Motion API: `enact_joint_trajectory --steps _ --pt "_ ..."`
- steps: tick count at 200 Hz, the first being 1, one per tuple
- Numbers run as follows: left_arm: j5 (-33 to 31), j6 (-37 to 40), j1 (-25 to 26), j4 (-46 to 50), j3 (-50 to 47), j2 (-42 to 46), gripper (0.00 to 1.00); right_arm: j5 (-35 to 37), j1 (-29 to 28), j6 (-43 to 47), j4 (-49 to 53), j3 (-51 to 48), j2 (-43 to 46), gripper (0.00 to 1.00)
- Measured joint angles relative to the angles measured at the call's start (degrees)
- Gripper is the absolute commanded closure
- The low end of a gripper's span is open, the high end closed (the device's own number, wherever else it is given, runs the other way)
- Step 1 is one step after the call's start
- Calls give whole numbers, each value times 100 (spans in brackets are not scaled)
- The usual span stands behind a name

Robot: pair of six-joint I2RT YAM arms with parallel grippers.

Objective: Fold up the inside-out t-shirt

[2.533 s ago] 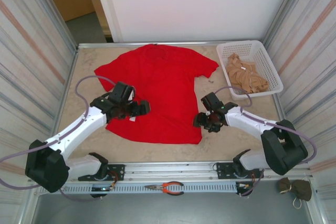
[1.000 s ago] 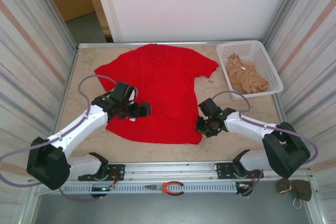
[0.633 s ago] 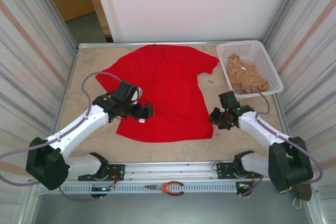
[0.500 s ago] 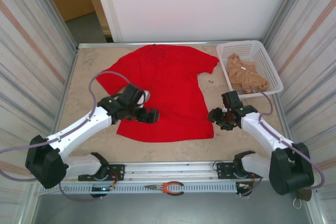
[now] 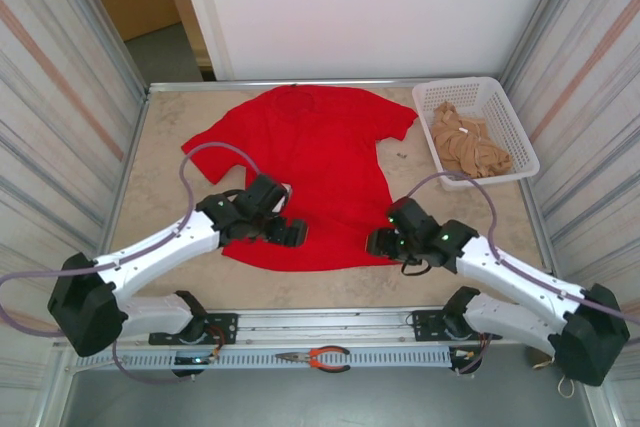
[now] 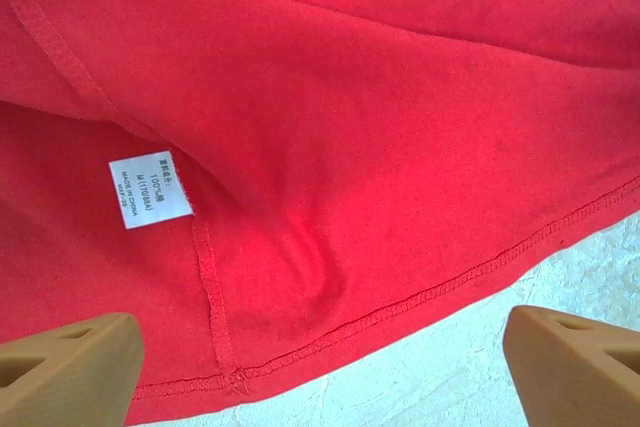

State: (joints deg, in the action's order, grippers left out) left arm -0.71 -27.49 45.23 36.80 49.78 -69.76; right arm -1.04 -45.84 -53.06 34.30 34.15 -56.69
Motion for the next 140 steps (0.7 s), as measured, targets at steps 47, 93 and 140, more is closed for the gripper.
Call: enact_joint_trajectory --steps 47,93,140 --pt "-68 -175 -302 -35 -157 247 6 581 -898 -9 -33 678 -1617 48" --pt "-44 -273 -553 -35 -380 586 6 898 -1281 127 -83 1401 -2780 56" --pt "-17 -275 -702 -33 -420 748 6 1036 -1303 122 -136 1412 -3333 66"
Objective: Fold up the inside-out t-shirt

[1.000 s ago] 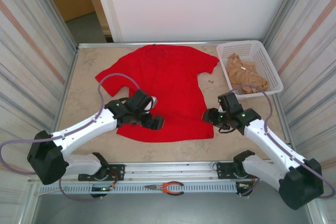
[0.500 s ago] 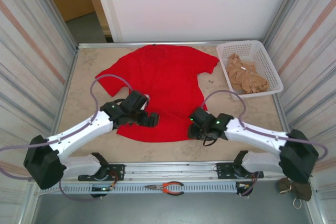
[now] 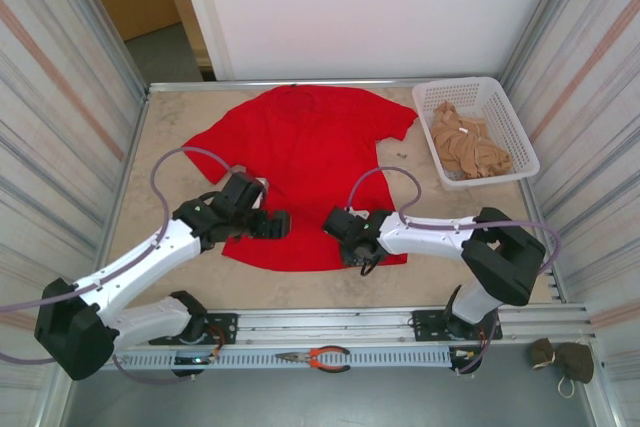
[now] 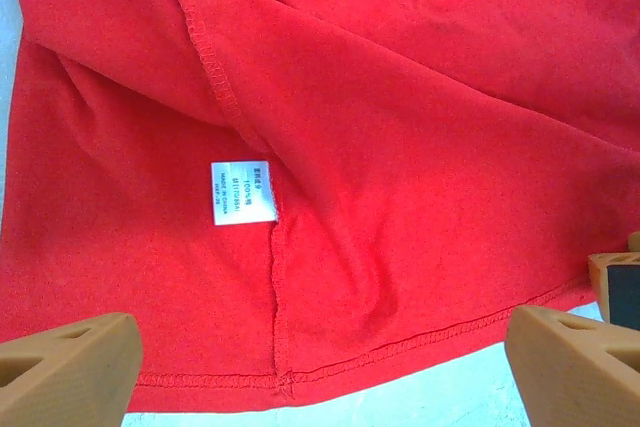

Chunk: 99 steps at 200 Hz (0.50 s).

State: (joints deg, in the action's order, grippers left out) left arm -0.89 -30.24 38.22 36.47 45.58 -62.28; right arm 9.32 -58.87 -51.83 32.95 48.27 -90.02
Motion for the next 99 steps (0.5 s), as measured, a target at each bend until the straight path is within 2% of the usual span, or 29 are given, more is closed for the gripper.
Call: enact_joint_trajectory --steps 17,39,67,70,79,85,91,99 --pt "39 0 -28 0 -39 11 6 17 0 -13 -33 2 -87 75" --pt "66 0 -39 13 -50 11 6 11 0 2 -96 85 -173 100" --pt "83 7 -42 15 -50 11 6 33 -4 -2 -70 146 -186 100" --pt "85 7 -42 15 -50 11 6 33 -4 -2 -57 146 -184 95" --pt "87 24 -48 15 -50 13 6 33 -4 0 -13 151 -168 64" --pt "107 42 -66 15 -50 13 6 35 -4 0 33 155 -138 49" --pt "114 48 -68 15 -50 13 6 50 -4 7 90 168 -96 45" --pt "125 66 -76 15 -50 13 6 85 -4 15 177 197 -24 45"
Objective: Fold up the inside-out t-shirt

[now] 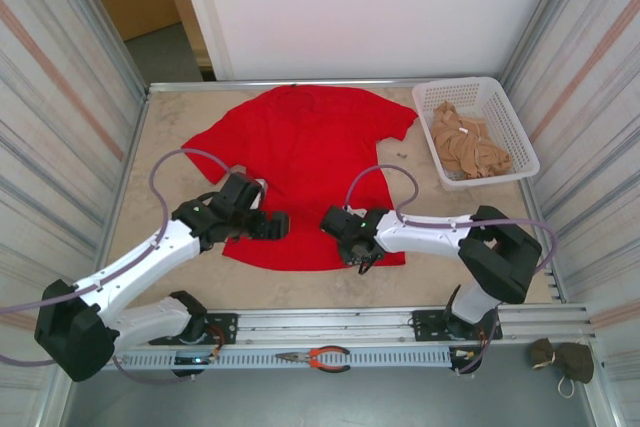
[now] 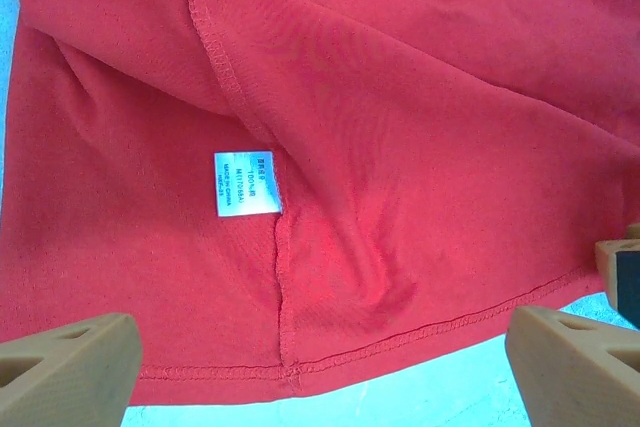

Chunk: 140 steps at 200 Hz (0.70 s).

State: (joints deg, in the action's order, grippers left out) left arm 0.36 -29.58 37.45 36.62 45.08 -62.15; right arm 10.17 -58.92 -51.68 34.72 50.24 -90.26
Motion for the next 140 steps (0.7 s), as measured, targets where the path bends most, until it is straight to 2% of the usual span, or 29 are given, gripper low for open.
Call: enact_joint_trajectory --steps 27,57,76,96,120,140 --pt "20 90 -2 24 0 0 6 144 0 2 264 50 433 46" --pt "68 111 -2 48 0 0 6 323 7 -310 415 -308 1478 45" --pt "114 111 -2 42 0 0 6 372 15 -697 503 -844 2218 33" --pt "155 109 -2 37 0 -2 6 308 94 -1005 483 -1478 2903 28" --pt "186 109 -2 2 0 -15 6 140 387 -1375 310 -2109 3547 31" --pt "221 111 -2 -28 0 -42 6 20 647 -1572 162 -2376 3840 41"
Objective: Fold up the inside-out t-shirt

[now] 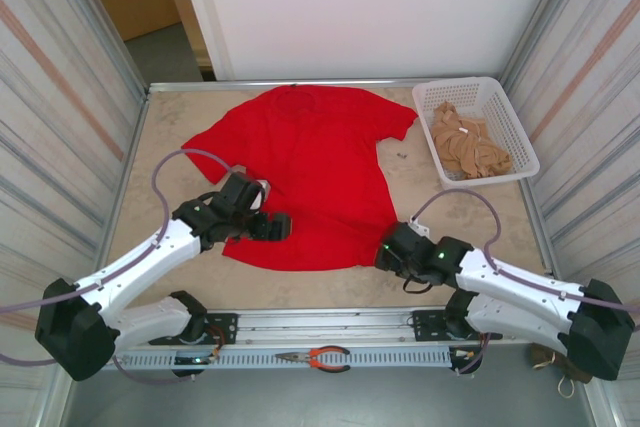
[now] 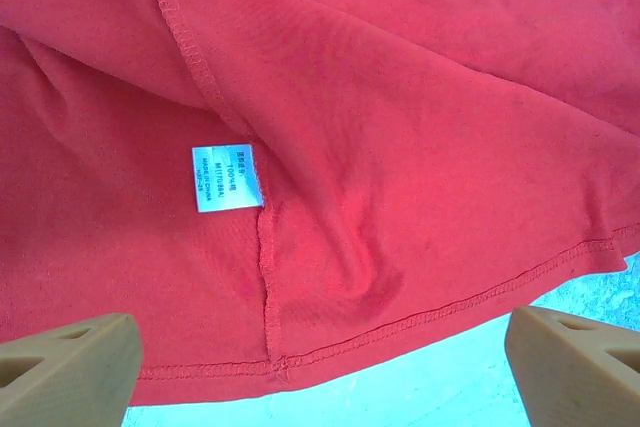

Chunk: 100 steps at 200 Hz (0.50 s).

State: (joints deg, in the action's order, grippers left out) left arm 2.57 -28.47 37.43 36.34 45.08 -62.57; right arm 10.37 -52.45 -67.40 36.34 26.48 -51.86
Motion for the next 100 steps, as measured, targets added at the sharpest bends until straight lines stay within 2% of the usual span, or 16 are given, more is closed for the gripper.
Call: enact_joint_trajectory --steps 21,47,100 --pt "46 -2 0 -20 0 -22 6 -101 173 -105 -192 -68 57 49" --pt "81 -2 0 -20 0 -22 6 -236 258 -125 -481 -68 -28 51" --pt "81 -2 0 -20 0 -22 6 -337 260 -188 -767 -68 -367 41"
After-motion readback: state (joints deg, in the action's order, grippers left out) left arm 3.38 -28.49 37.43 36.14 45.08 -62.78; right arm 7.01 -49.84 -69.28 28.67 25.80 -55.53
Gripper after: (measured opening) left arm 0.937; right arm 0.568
